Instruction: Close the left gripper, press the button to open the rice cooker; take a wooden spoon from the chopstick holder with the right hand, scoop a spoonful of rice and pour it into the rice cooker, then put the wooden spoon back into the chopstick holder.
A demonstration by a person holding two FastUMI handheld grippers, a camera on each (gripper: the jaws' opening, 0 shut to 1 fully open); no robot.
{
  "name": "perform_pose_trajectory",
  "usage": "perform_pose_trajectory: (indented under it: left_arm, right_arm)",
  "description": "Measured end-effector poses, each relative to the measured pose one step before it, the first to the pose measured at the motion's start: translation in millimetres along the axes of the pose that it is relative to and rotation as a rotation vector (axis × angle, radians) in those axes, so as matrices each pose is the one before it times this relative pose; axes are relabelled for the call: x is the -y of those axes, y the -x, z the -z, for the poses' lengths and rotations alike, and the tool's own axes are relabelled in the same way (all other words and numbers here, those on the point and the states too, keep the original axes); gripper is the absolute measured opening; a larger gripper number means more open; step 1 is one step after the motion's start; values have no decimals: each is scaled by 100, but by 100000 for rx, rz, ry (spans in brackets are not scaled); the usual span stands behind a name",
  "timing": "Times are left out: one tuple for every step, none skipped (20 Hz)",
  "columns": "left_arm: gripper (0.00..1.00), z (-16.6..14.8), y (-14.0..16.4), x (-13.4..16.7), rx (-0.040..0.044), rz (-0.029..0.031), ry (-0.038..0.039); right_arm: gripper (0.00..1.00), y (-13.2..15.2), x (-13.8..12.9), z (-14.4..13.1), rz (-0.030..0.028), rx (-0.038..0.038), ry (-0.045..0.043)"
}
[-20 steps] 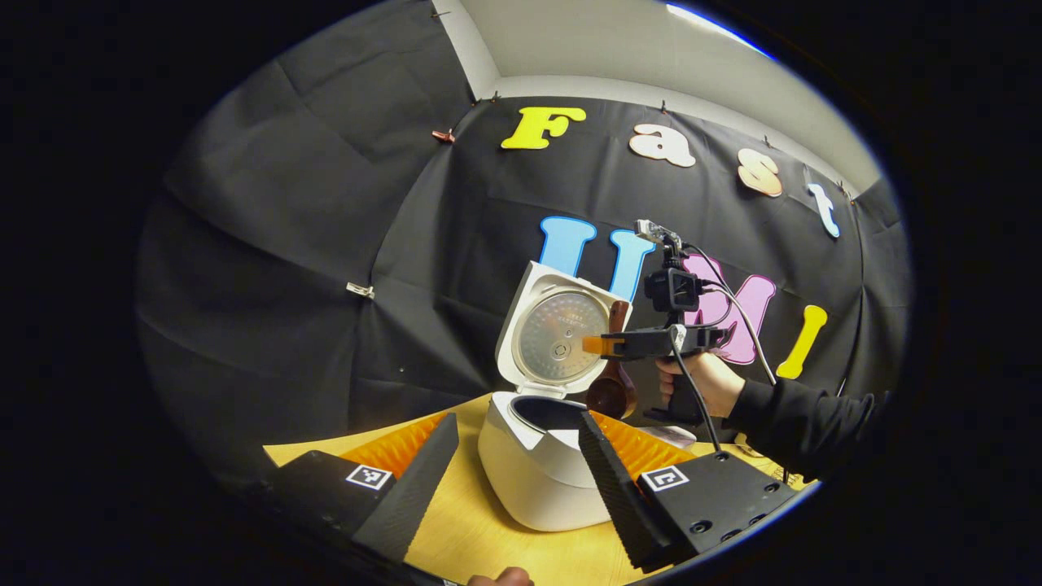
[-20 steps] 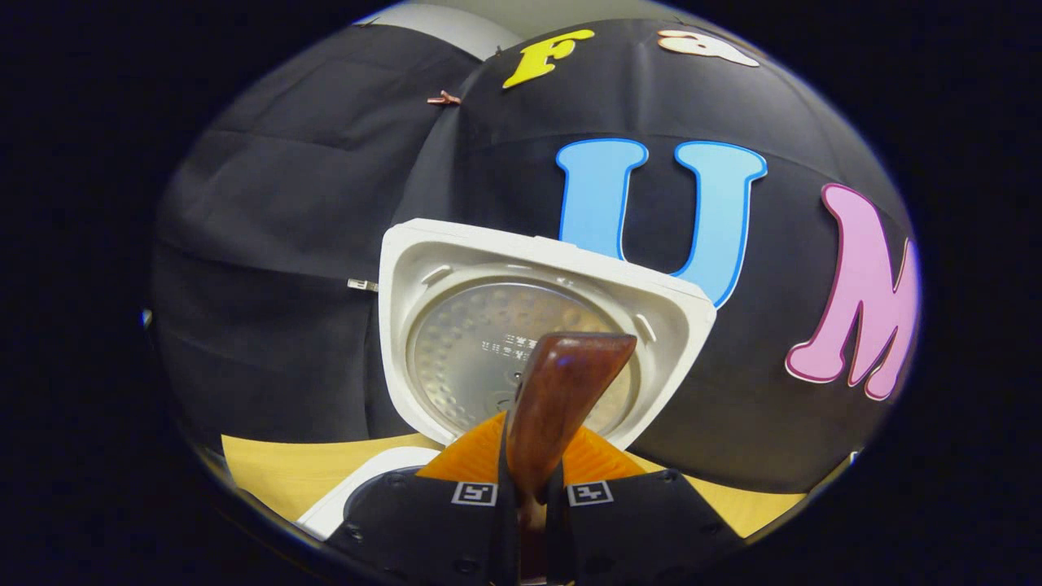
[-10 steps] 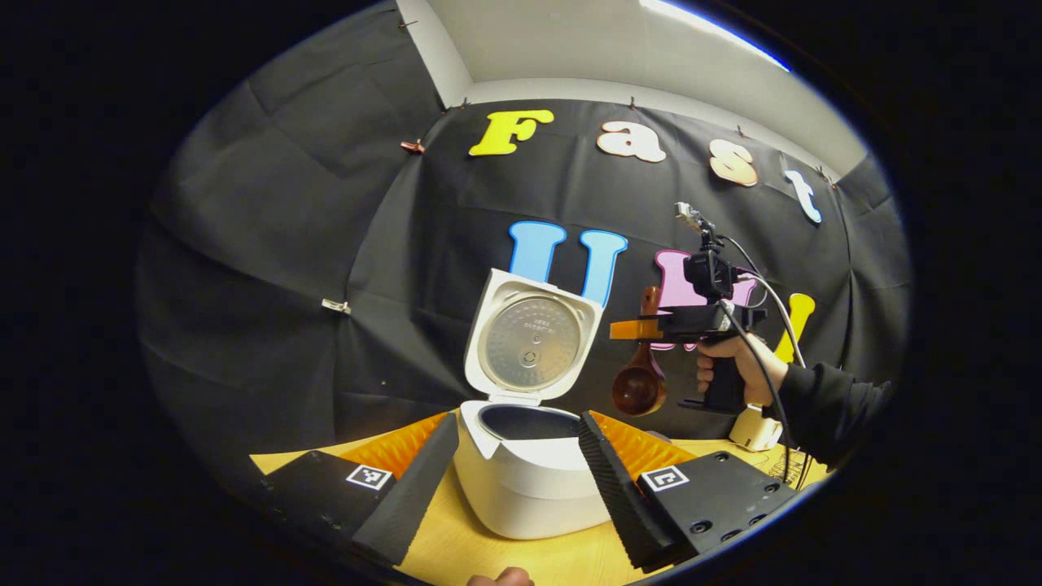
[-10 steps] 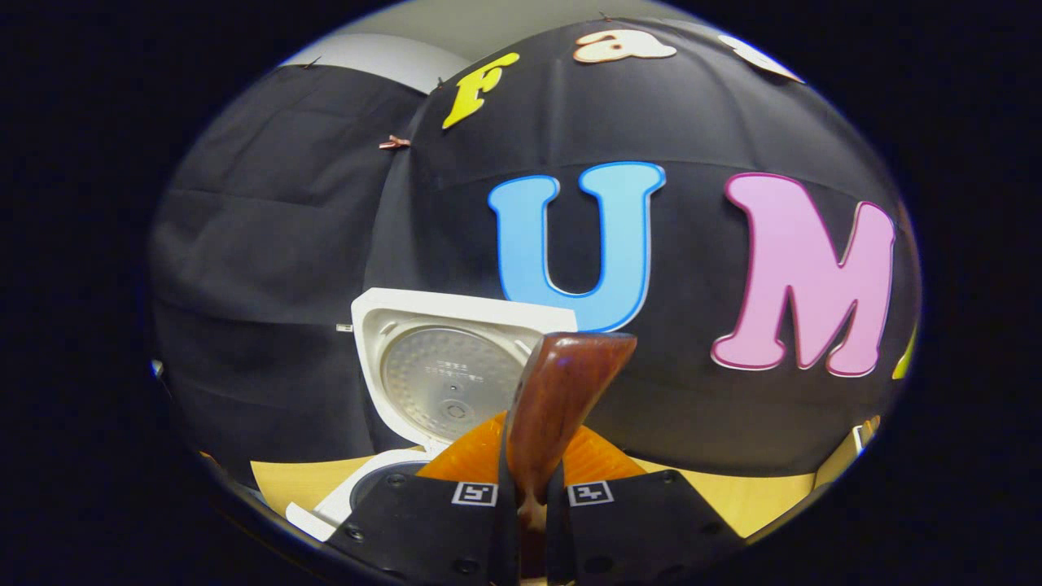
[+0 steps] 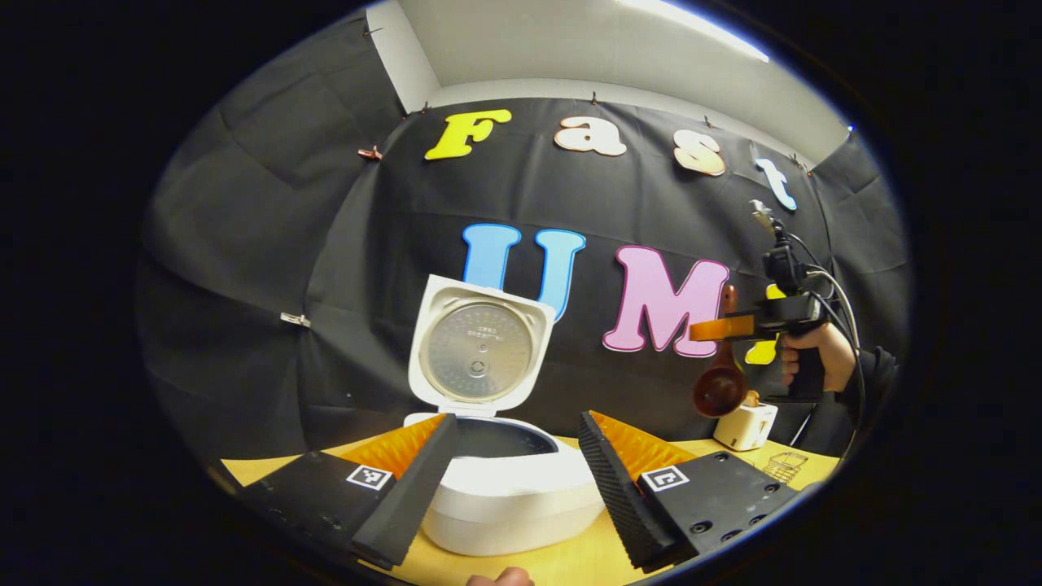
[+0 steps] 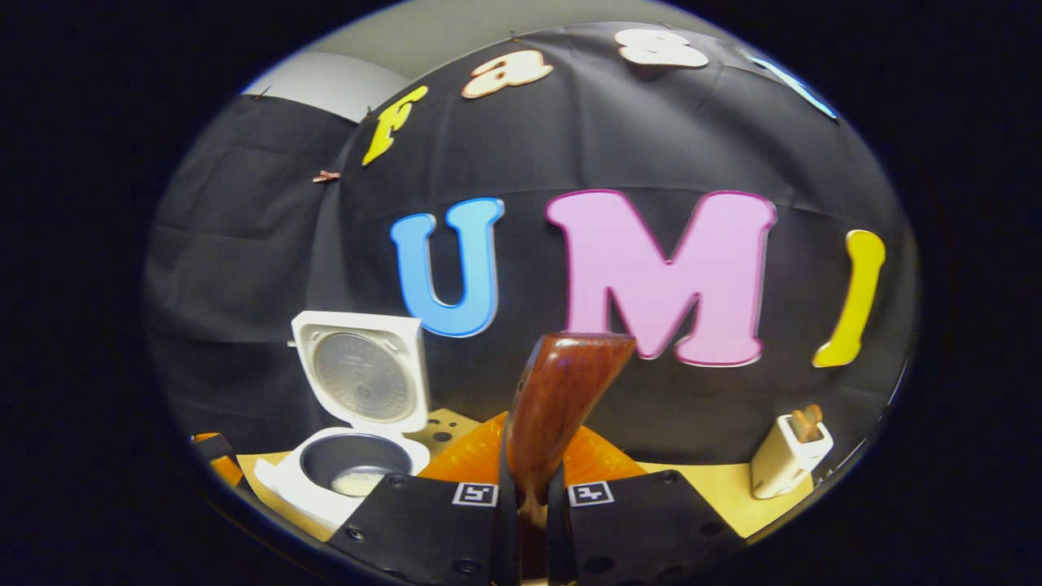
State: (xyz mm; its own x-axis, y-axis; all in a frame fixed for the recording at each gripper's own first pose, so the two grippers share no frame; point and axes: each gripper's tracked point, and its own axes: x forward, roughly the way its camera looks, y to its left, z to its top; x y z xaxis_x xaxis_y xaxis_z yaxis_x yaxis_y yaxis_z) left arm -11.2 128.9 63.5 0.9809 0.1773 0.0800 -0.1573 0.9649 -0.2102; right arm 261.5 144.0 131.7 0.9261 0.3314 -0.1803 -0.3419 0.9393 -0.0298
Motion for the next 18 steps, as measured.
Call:
perform_pose_trajectory:
  left_arm:
    - [95, 22, -233, 728, 136, 1037, -323]
    - [95, -42, -307, 835, 251, 1137, -96]
    - [95, 133, -260, 927, 100, 1290, 174]
    - [95, 84, -266, 922, -110, 1347, 494]
    - [95, 273, -238, 882, -209, 1319, 470]
    - [95, 138, -285, 851, -87, 1307, 277]
    - [95, 91, -211, 671, -38, 816, 108]
    - [95, 160, -241, 681, -180, 705, 285]
    - [95, 341, -267, 802, -511, 1150, 636]
    - [95, 208, -184, 908, -444, 1447, 517]
    - [95, 203, -112, 795, -135, 983, 125]
    - [95, -42, -160, 699, 196, 1070, -77]
    - [96, 117, -115, 852, -19, 1416, 99]
    - [95, 121, -99, 867, -308, 1820, 540]
    - [95, 57, -60, 901, -24, 1557, 786]
    - [95, -162, -60, 717, 86, 1277, 670]
    - [95, -159, -43, 675, 378, 1273, 384]
    - [95, -120, 56, 572, 547, 759, -375]
  right_arm:
    - [16, 1125, 2602, -143, 3291, 303, -854]
    - [16, 955, 2309, -48, 2972, -33, -1321]
    - [16, 1039, 2433, 336, 3265, -745, -841]
    - [16, 1008, 2231, 505, 3278, -719, 60]
    - [16, 920, 2167, 618, 3375, -421, 487]
    - [16, 847, 2082, 747, 2995, -780, -190]
    - [16, 970, 1403, 748, 1564, -1239, -1174]
    - [16, 724, 1450, 1041, 1277, -1633, -2210]
    - [16, 511, 1430, 1255, 1448, -2218, -2241]
    - [17, 337, 1287, 1431, 1841, -2366, -1496]
    - [16, 215, 1300, 1253, 1730, -1405, -970]
    - [16, 116, 1078, 1071, 1808, -658, -1471]
    - [16, 263, 954, 1140, 1320, -1061, -1986]
    - [16, 91, 677, 1253, 785, -1254, -3031]
    - [16, -55, 509, 1353, 510, -2200, -3573]
    - [17, -164, 506, 1231, 922, -1458, -3170]
    - [17, -469, 528, 829, 1111, -291, -1305]
    - [17, -255, 487, 747, 1490, -128, 421]
